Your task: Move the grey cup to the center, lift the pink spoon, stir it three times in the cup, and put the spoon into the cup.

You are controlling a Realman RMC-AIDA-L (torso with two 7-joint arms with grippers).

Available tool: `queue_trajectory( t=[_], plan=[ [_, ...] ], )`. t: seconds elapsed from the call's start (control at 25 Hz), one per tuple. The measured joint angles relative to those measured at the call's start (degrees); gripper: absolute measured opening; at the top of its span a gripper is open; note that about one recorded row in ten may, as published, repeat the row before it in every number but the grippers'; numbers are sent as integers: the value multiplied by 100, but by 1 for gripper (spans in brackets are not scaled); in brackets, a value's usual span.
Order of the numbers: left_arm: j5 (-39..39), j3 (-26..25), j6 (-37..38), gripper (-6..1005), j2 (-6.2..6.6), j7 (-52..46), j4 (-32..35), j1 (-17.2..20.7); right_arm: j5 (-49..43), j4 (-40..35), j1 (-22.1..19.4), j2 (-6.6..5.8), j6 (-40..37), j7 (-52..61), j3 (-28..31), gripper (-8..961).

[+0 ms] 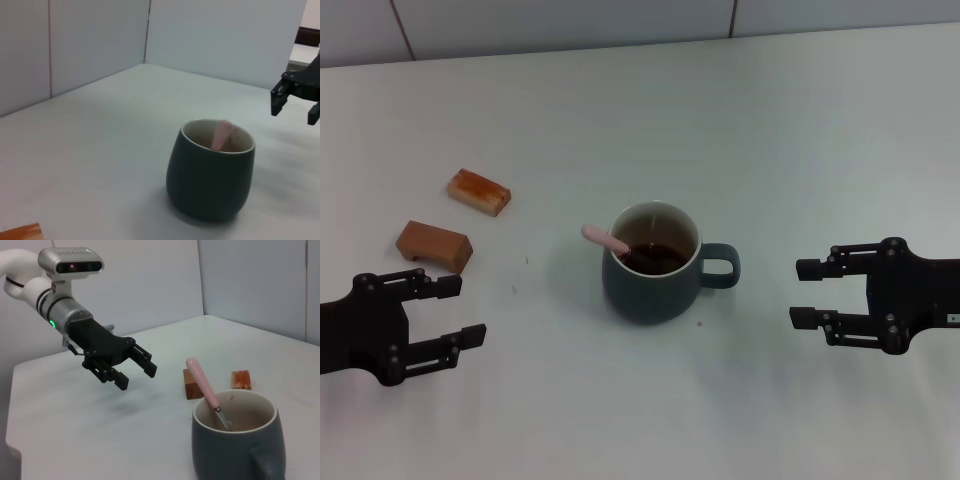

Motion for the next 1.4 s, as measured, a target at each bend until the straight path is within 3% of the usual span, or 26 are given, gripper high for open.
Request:
queue_trajectory(
  t=[0.52, 1.4],
  plan=[
    [6, -49, 225, 662, 76, -5, -53, 48, 0, 1, 0, 0, 19, -7, -5, 564],
    [-2, -182, 348, 662, 75, -2, -52, 53, 0, 149, 116, 0, 127, -8, -143, 565]
  ],
)
